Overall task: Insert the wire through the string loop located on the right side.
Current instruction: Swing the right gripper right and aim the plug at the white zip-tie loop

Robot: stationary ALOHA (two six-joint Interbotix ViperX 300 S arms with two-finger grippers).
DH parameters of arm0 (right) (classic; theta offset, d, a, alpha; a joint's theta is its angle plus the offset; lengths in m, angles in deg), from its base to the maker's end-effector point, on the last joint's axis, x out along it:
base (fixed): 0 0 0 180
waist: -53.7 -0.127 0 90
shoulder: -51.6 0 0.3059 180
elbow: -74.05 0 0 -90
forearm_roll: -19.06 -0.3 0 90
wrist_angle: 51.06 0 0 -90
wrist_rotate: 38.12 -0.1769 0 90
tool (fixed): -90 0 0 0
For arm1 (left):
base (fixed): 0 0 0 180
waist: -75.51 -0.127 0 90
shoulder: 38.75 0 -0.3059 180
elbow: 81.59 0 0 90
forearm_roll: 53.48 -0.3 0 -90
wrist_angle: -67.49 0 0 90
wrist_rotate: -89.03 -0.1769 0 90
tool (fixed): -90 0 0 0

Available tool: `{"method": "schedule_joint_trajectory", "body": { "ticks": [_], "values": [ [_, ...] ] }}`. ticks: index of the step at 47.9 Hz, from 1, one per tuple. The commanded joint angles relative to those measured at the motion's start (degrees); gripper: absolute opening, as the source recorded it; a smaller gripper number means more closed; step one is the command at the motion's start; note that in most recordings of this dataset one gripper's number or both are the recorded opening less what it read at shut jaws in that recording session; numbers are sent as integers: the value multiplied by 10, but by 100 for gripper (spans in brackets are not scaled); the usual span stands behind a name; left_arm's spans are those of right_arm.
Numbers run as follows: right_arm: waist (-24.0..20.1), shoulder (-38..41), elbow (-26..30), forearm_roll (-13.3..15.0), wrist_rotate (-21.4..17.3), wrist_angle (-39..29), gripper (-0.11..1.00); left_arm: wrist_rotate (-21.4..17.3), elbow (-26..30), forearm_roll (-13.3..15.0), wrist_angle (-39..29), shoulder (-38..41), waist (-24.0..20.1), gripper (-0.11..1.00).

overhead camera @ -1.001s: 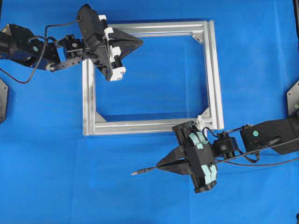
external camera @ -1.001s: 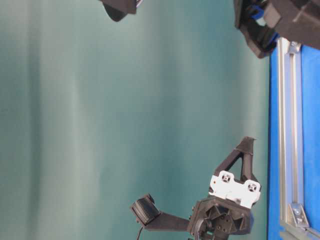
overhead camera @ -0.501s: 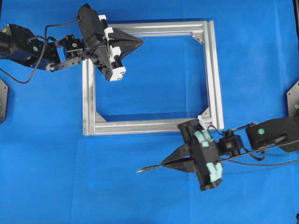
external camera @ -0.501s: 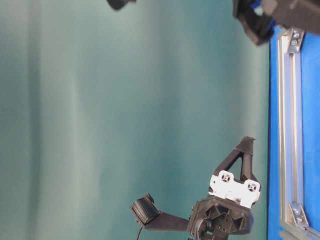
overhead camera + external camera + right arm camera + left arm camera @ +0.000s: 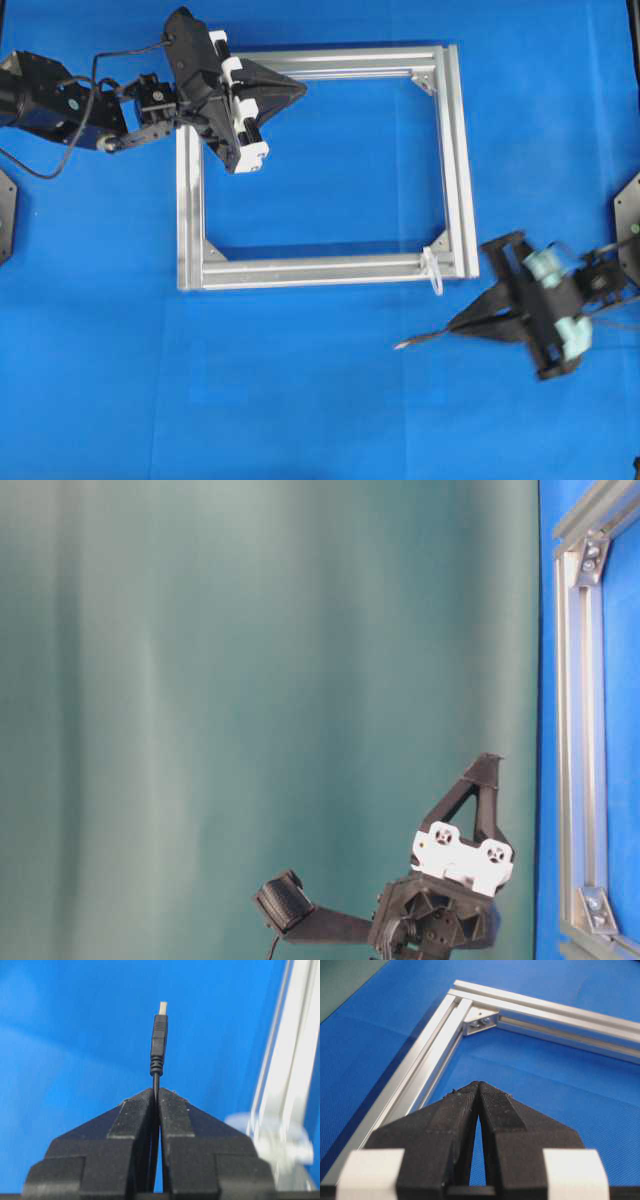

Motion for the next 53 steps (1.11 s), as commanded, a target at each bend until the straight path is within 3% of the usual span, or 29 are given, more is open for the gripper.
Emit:
{"method": "schedule_joint_trajectory", "body": {
  "ticks": [1,15,34,53],
  "values": [
    [-2,-50,-24,-4,0,-15,-3,-1,5,-2,3,-16,-1,0],
    [0,-181,-84,-4,1,-95,-3,-1,5,-3,3,-17,-1,0],
    [13,-189,-97,-3,2,-90,-3,-1,5,-3,3,-17,-1,0],
    [100,-194,-103,2,5,-96,-3,-1,4,-3,3,-17,-1,0]
  ]
}}
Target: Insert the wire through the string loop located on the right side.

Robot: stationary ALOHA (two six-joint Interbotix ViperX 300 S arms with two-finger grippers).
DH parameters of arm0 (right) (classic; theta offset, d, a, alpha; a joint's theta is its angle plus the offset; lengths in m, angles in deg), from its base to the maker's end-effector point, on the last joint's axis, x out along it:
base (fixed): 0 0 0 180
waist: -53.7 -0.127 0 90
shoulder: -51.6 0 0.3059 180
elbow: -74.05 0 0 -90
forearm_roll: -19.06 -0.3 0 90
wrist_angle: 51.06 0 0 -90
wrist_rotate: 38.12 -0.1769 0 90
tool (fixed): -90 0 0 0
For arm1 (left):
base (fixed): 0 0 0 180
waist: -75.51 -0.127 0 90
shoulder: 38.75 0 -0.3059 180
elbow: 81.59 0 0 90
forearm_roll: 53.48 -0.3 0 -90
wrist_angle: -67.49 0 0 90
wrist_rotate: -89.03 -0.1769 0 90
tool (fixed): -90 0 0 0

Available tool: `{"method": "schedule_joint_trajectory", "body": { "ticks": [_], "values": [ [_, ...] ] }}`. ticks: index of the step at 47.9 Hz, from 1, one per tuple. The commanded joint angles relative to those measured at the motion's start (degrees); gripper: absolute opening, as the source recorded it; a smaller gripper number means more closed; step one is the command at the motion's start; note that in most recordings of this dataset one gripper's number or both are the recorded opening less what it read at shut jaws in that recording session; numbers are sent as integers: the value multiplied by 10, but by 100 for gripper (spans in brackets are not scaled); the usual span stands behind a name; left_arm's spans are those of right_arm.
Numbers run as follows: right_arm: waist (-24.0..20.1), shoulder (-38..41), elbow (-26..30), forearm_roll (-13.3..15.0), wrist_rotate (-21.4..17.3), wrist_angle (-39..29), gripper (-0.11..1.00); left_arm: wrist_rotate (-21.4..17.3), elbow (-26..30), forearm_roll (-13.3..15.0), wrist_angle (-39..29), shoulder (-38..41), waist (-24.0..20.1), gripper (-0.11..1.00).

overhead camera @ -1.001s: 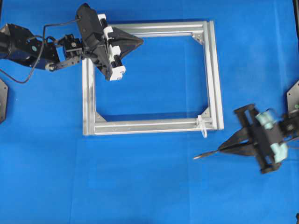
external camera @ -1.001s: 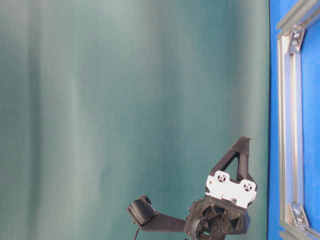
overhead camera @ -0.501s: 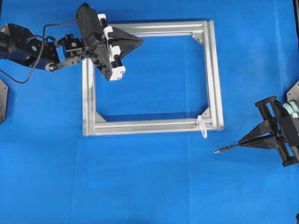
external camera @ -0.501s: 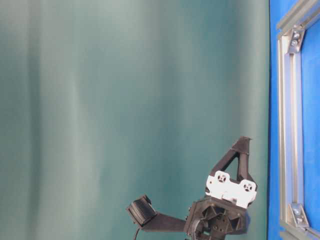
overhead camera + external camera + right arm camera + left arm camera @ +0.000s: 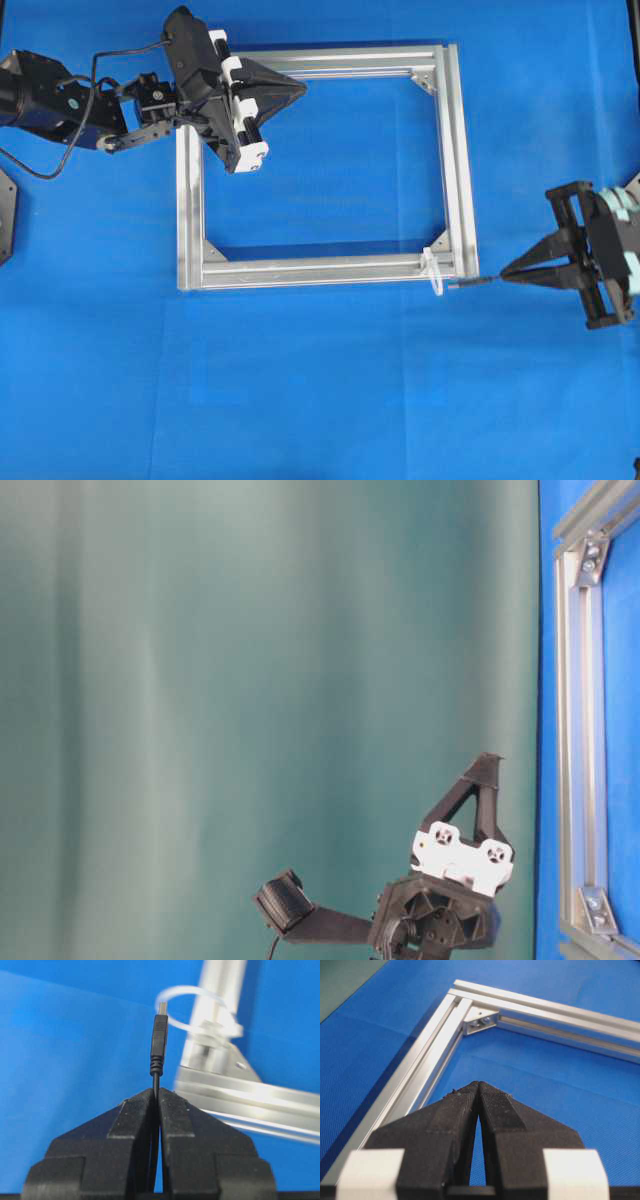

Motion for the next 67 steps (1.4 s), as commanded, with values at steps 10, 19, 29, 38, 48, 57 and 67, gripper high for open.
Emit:
{"method": "schedule_joint_trajectory", "body": {
  "ticks": [10,19,29,38,48,57,67],
  "values": [
    [32,1,0,4,1,2,-3,-1,3,-2,4,-17,0,0],
    [32,1,0,3,1,2,-3,-1,4,-2,4,-17,-1,0],
    [33,1,0,3,1,3,-3,-1,4,-2,4,-17,-1,0],
    [32,1,1,3,1,4,-3,-1,4,-2,4,-18,-1,0],
    [32,1,1,3,1,4,-3,-1,4,-2,4,-17,-1,0],
    [32,1,1,4,1,4,-3,-1,3,-2,4,-18,-1,0],
    [32,1,1,4,1,5,-3,-1,4,-2,3,-18,-1,0]
  ]
}}
